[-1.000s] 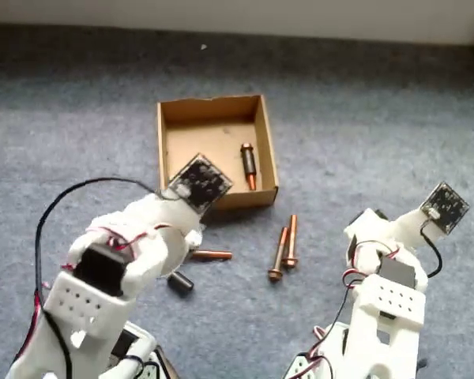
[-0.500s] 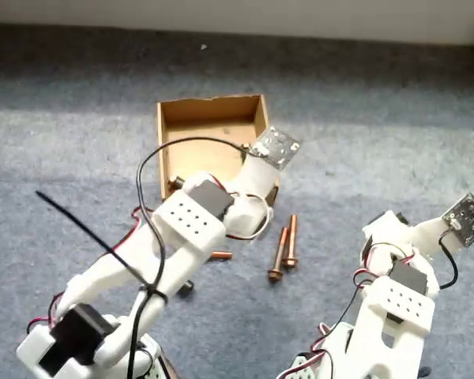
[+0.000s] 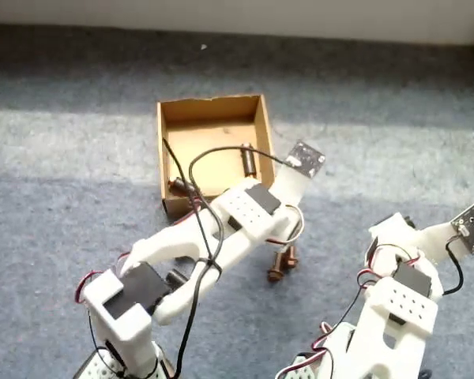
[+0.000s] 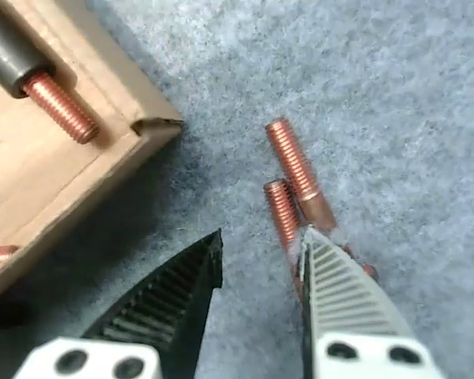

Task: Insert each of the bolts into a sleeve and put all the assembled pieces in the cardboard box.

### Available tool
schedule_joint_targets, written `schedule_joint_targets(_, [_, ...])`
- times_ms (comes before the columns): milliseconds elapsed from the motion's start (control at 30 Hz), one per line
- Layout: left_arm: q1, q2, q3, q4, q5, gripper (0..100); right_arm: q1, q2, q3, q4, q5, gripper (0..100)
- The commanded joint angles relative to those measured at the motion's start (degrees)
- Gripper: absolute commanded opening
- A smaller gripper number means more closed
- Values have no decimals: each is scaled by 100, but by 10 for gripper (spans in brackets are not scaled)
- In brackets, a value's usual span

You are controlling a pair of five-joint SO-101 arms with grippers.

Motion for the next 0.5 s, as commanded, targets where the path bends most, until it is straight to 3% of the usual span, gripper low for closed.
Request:
schedule_joint_targets(0, [127, 259, -435, -88, 53, 185, 57, -207, -92, -145, -53, 5])
schedule_joint_targets(233, [110, 1042, -1165, 193, 53, 170, 40, -207, -92, -145, -53, 5])
schedule_joint_targets(467, [13, 1464, -1754, 905, 26, 5, 40, -207, -84, -145, -53, 5])
